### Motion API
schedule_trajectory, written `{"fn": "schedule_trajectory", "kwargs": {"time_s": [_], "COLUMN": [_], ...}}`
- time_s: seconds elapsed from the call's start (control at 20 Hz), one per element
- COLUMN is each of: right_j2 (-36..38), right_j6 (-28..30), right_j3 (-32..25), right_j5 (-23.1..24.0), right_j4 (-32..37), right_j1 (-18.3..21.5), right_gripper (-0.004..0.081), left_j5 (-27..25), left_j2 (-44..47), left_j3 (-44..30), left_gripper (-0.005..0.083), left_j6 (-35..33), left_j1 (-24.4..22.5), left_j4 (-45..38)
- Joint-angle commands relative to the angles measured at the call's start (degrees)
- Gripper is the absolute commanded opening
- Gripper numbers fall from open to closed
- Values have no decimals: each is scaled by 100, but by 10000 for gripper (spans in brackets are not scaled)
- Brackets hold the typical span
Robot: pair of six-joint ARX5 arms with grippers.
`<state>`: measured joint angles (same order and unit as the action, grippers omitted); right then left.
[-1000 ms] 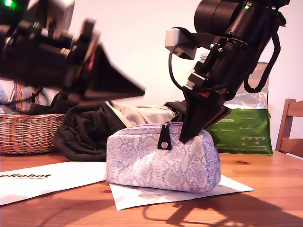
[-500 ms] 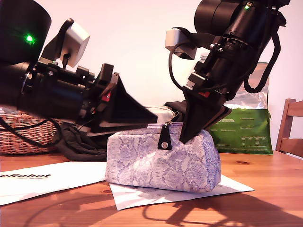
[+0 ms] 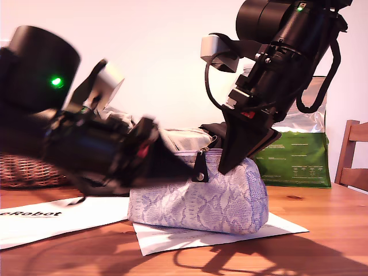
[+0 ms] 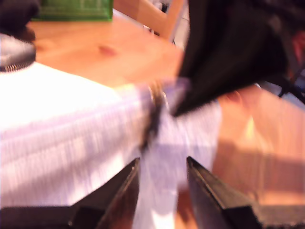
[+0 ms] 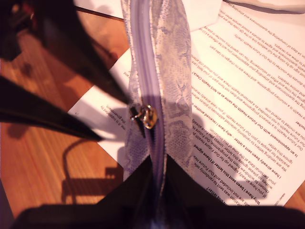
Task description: Open the zipper in the zip bag in front of you
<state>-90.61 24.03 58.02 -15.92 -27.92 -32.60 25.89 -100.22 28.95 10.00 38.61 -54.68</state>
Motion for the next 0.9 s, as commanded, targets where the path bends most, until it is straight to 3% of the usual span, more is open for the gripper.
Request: {"fn": "schedule_trajectory", "kwargs": {"time_s": [0.0,0.35,0.6,0.85], "right_j2": [-63,-63,-63,-63], "right_j6": [-11,-11,-11,-11], "right_j3": [-72,-72,-72,-72], "right_j5": [-7,-7,-20,-17], "right_j4": [26,42,42,44], "right_j1": [9,9,9,9], "right_gripper": [-13,-13,-13,-13], "left_j5": [17,17,-120,-221], "left_j2": [-116,-243,-254,-254], "left_j3": [72,238,240,339], "left_gripper": [271,267,171,133], "left_j6": [9,9,9,7], "left_j1": [44,120,120,129], "left_j4": [-72,-4,177,245]}}
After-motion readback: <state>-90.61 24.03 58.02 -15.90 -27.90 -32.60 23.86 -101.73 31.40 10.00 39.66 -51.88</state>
